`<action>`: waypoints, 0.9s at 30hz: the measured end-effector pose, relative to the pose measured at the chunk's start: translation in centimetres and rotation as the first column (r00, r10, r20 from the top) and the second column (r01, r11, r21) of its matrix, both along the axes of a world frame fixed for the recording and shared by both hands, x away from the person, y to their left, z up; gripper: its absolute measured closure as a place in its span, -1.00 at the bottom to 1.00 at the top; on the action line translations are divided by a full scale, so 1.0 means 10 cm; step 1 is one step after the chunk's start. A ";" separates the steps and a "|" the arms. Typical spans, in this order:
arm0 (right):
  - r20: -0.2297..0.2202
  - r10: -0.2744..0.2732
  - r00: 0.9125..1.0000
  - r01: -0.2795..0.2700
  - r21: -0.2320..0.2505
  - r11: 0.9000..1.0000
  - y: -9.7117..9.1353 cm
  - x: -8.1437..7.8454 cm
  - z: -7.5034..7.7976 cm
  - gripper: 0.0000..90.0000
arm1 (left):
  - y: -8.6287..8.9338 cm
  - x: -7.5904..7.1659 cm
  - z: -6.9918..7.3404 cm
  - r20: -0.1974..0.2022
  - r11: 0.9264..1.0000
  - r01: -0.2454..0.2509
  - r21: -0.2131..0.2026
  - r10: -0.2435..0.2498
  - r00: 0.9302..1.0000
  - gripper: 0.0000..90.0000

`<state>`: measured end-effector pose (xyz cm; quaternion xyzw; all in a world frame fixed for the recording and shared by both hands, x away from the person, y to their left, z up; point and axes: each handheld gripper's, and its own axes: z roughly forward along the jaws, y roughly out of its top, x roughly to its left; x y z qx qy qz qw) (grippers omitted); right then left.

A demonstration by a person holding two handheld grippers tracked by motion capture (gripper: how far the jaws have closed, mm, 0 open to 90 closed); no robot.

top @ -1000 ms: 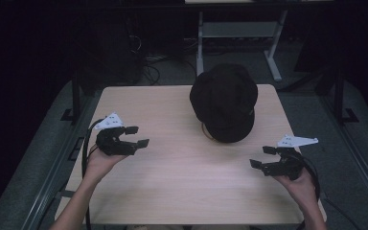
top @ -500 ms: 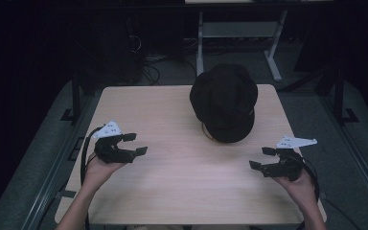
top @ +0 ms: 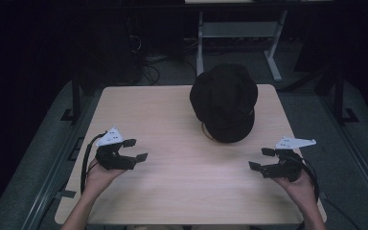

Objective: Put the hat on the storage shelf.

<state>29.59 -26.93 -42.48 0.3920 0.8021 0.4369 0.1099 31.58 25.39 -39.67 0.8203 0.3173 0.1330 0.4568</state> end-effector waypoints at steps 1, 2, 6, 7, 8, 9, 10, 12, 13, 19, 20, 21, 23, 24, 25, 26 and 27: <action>-0.002 -0.001 1.000 0.001 0.000 1.000 0.00 0.00 0.00 -0.59 | 0.01 -0.01 -0.01 0.003 1.000 0.001 0.003 -0.001 1.000 -0.45; -0.003 0.000 1.000 0.000 0.000 1.000 0.00 0.00 0.00 -0.59 | 0.00 -0.01 -0.02 0.002 1.000 -0.003 -0.003 0.003 1.000 -0.45; -0.004 0.002 1.000 -0.002 -0.003 1.000 0.01 0.00 -0.01 -0.59 | 0.02 -0.03 -0.06 -0.004 1.000 -0.004 -0.008 0.004 1.000 -0.45; -0.007 -0.001 1.000 0.001 -0.003 1.000 0.02 -0.01 -0.01 -0.59 | 0.02 -0.04 -0.07 -0.003 1.000 -0.003 -0.005 0.003 1.000 -0.45; -0.009 0.000 1.000 0.000 -0.004 1.000 0.02 -0.01 -0.01 -0.59 | 0.02 -0.04 -0.07 -0.005 1.000 -0.009 -0.008 0.009 1.000 -0.45; -0.010 0.000 1.000 0.000 -0.003 1.000 0.02 -0.01 -0.01 -0.59 | 0.03 -0.05 -0.08 -0.004 1.000 -0.010 -0.007 0.010 1.000 -0.45; -0.010 0.002 1.000 -0.002 -0.003 1.000 0.02 -0.01 -0.01 -0.59 | 0.03 -0.05 -0.09 -0.001 1.000 -0.008 0.003 0.008 1.000 -0.45; -0.009 0.003 1.000 -0.003 -0.003 1.000 0.03 -0.01 -0.01 -0.59 | 0.04 -0.06 -0.11 0.001 1.000 -0.015 0.003 0.015 1.000 -0.46; -0.004 0.007 1.000 -0.007 -0.006 1.000 0.03 -0.01 -0.02 -0.59 | 0.04 -0.07 -0.12 0.001 1.000 -0.016 0.001 0.016 1.000 -0.46; -0.006 0.016 1.000 -0.017 -0.009 1.000 0.04 -0.02 -0.03 -0.59 | 0.06 -0.12 -0.22 0.001 0.999 -0.029 0.016 0.029 1.000 -0.46; -0.004 0.020 1.000 -0.020 -0.013 1.000 0.04 -0.02 -0.03 -0.59 | 0.05 -0.13 -0.23 -0.001 0.999 -0.032 0.020 0.032 0.999 -0.46; -0.001 0.022 1.000 -0.022 -0.017 1.000 0.04 -0.02 -0.03 -0.59 | 0.06 -0.13 -0.25 0.004 0.999 -0.032 0.027 0.032 0.999 -0.47; -0.004 0.023 1.000 -0.023 -0.017 1.000 0.05 -0.03 -0.04 -0.59 | 0.05 -0.14 -0.26 0.012 0.999 -0.037 0.033 0.036 0.999 -0.47; -0.004 0.024 1.000 -0.024 -0.017 1.000 0.05 -0.03 -0.04 -0.59 | 0.05 -0.14 -0.27 0.014 0.999 -0.040 0.032 0.039 0.999 -0.47; -0.003 0.025 1.000 -0.025 -0.017 1.000 0.05 -0.03 -0.04 -0.59 | 0.05 -0.14 -0.28 0.018 0.999 -0.040 0.036 0.040 0.999 -0.47; -0.005 0.025 1.000 -0.026 -0.014 1.000 0.05 -0.03 -0.04 -0.59 | 0.04 -0.14 -0.29 0.017 0.998 -0.043 0.035 0.042 0.999 -0.47; -0.005 0.025 1.000 -0.026 -0.014 1.000 0.05 -0.03 -0.04 -0.59 | 0.04 -0.14 -0.29 0.017 0.998 -0.043 0.035 0.042 0.999 -0.47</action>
